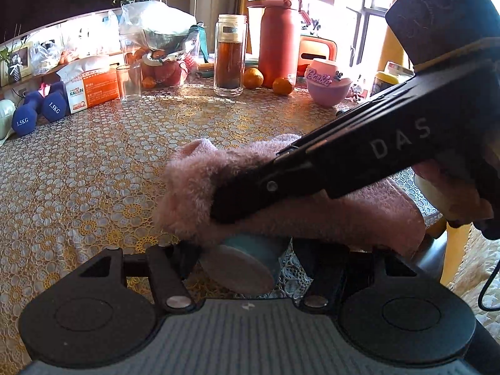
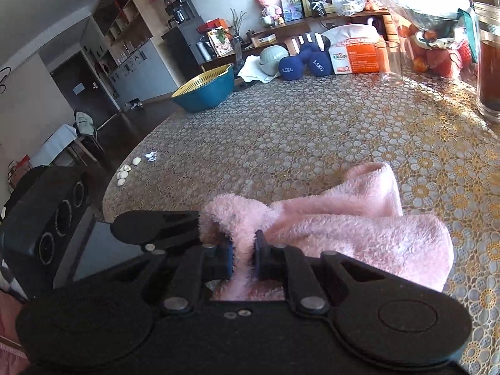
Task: Organize objects
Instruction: 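Raise the towel again and wipe it along the bottle with the right tool, then lift and press the towel over the bottle with the right tool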
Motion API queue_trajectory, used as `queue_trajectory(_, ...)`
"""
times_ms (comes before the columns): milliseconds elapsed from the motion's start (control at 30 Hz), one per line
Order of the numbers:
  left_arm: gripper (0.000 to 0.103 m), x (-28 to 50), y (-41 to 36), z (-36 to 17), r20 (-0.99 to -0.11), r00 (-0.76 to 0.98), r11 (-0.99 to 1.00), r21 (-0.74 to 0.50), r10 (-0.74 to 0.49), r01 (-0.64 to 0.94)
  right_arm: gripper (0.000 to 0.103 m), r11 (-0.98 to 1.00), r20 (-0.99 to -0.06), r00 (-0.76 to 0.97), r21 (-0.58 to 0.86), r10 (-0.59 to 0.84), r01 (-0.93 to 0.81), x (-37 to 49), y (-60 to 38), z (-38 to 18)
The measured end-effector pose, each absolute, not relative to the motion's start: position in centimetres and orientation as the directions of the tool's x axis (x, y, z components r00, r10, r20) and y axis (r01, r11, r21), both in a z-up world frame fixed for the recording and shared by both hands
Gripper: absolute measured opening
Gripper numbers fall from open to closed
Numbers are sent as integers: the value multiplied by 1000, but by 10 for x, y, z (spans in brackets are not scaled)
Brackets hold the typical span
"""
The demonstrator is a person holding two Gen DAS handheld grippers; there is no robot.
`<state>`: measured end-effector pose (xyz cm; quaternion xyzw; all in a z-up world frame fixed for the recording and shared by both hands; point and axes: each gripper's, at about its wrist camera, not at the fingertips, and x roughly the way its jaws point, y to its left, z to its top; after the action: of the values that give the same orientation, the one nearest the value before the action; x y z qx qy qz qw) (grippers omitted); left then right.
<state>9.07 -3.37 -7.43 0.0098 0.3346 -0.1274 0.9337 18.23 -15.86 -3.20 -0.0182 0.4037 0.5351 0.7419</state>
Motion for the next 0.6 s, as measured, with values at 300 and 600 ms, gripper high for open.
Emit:
queue_trajectory(300, 63, 90, -37, -77, -635, 734, 964, -68, -241, 258, 10, 565, -631, 256, 354, 733, -745, 211, -197, -37)
queue_trajectory(600, 62, 92, -34, -78, -656, 707, 960, -114, -267, 257, 11, 636, -616, 332, 375, 715, -675, 225, -228, -43)
